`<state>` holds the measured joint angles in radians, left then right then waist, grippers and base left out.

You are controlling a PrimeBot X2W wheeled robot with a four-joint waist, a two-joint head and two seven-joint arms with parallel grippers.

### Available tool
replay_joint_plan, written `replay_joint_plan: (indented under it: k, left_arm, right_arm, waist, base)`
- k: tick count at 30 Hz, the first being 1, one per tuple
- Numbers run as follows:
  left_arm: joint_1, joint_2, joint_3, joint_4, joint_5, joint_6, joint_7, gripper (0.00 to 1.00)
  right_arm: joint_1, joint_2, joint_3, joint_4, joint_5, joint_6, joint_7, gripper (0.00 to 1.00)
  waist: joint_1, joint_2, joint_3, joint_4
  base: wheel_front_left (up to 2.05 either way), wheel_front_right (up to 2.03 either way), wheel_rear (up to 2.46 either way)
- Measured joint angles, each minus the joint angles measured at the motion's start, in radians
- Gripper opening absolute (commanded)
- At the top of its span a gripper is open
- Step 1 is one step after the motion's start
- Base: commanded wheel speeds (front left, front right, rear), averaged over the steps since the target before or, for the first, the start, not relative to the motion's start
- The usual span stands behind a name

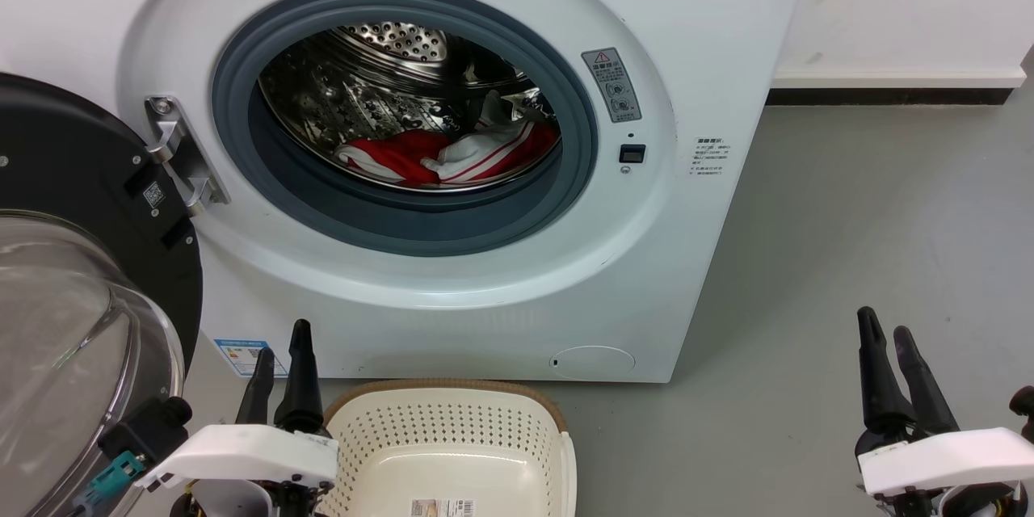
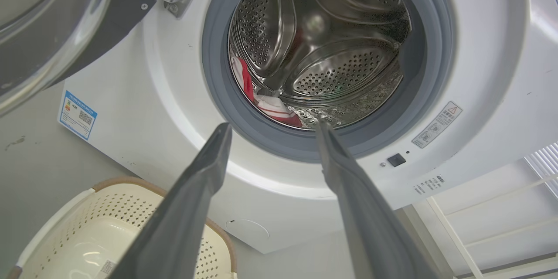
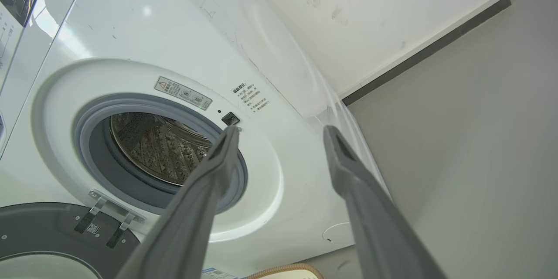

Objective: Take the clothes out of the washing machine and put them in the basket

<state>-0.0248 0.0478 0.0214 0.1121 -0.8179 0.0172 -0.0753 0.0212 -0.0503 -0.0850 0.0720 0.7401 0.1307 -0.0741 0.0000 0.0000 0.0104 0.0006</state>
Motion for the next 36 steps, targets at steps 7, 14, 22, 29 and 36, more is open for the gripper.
replay_joint_plan:
  k: [7,14,22,29,36]
  left_arm:
    - [0.006,0.000,-0.014,-0.014,0.102,0.011,-0.022,1.00]
    - [0.018,0.000,-0.021,-0.022,0.191,0.023,-0.043,1.00]
    - [0.023,0.000,-0.029,-0.031,0.282,0.036,-0.064,1.00]
    - [0.032,0.001,-0.038,-0.036,0.358,0.045,-0.082,1.00]
    - [0.040,0.001,-0.044,-0.040,0.426,0.053,-0.099,1.00]
  right_arm:
    - [0.007,0.000,0.005,-0.022,-0.113,0.000,-0.023,1.00]
    - [0.020,0.000,0.008,-0.041,-0.214,0.000,-0.043,1.00]
    - [0.031,0.000,0.009,-0.061,-0.312,0.000,-0.065,1.00]
    - [0.041,0.000,0.010,-0.075,-0.396,0.000,-0.084,1.00]
    - [0.051,0.000,0.011,-0.089,-0.471,0.000,-0.102,1.00]
  waist:
    - [0.0000,0.0000,0.000,0.001]
    - [0.0000,0.0000,0.001,0.000]
    - [0.0000,0.0000,0.000,-0.001]
    - [0.0000,0.0000,0.001,0.001]
    - [0.0000,0.0000,0.002,0.001]
  base:
    - [0.00,0.00,0.00]
    - [0.00,0.00,0.00]
    - [0.00,0.00,0.00]
    - [0.00,0.00,0.00]
    - [0.00,0.00,0.00]
